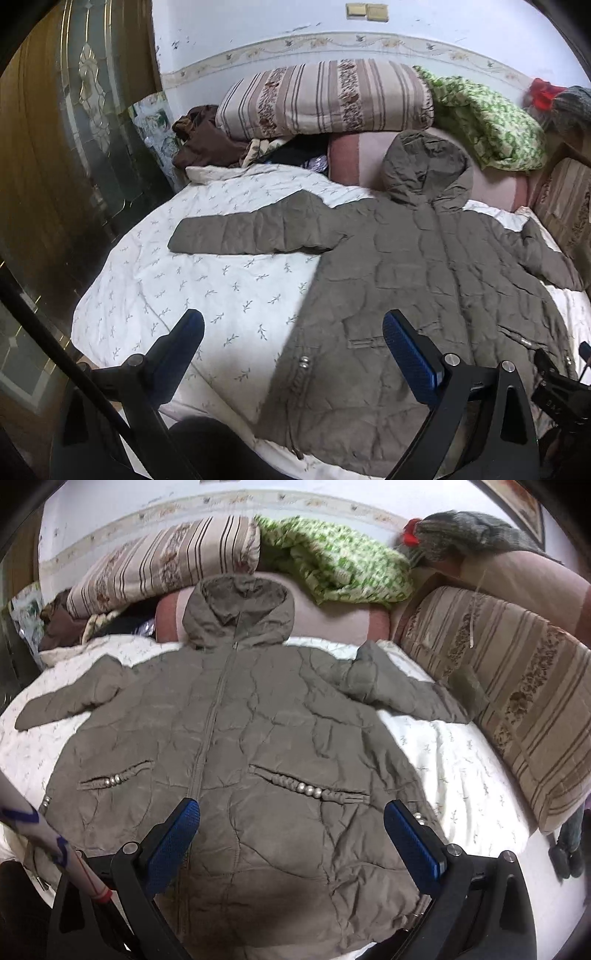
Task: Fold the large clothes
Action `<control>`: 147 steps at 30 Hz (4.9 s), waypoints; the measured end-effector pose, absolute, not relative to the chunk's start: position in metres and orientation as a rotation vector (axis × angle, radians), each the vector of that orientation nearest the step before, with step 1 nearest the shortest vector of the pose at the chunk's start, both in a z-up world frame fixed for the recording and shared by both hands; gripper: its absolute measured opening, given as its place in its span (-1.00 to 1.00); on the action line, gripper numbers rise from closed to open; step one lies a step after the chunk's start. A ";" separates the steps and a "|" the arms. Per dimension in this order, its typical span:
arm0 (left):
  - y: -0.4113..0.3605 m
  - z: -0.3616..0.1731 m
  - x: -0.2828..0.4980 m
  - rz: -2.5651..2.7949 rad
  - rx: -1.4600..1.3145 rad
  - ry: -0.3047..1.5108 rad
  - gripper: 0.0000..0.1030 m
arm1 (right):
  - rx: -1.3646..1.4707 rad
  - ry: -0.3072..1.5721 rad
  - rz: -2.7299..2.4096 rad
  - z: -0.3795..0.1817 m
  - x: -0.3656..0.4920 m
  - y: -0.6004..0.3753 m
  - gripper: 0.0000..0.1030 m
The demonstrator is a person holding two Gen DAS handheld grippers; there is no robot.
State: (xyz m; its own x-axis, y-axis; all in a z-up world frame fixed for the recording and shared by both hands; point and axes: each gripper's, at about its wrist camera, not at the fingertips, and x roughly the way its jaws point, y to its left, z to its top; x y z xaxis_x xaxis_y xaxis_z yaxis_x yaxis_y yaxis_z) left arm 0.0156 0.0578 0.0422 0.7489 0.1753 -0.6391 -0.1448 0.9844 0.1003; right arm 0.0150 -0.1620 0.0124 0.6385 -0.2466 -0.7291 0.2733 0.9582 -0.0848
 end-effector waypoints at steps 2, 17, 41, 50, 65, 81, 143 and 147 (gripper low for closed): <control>0.063 0.036 0.023 0.179 0.038 0.728 0.89 | 0.013 0.840 -0.301 0.011 0.023 -0.162 0.97; 0.066 0.010 0.047 0.215 0.142 0.789 0.89 | -0.016 0.907 -0.305 0.001 0.050 -0.161 0.97; 0.165 -0.009 0.071 0.374 0.025 0.840 0.89 | -0.079 0.974 -0.299 -0.015 0.067 -0.139 0.97; 0.226 -0.020 0.076 0.488 -0.069 0.871 0.89 | -0.087 0.991 -0.295 -0.022 0.080 -0.131 0.97; 0.348 -0.055 0.176 0.453 -0.530 0.917 0.88 | -0.046 0.954 -0.299 -0.033 0.101 -0.143 0.97; 0.410 -0.124 0.297 0.159 -0.940 0.865 0.68 | -0.098 1.008 -0.304 -0.061 0.129 -0.139 0.96; 0.068 0.006 0.074 -0.041 -0.143 0.855 0.37 | 0.357 1.068 0.010 -0.074 0.235 -0.173 0.53; 0.068 0.002 0.072 -0.047 -0.143 0.865 0.37 | 0.342 1.125 0.090 -0.067 0.250 -0.172 -0.69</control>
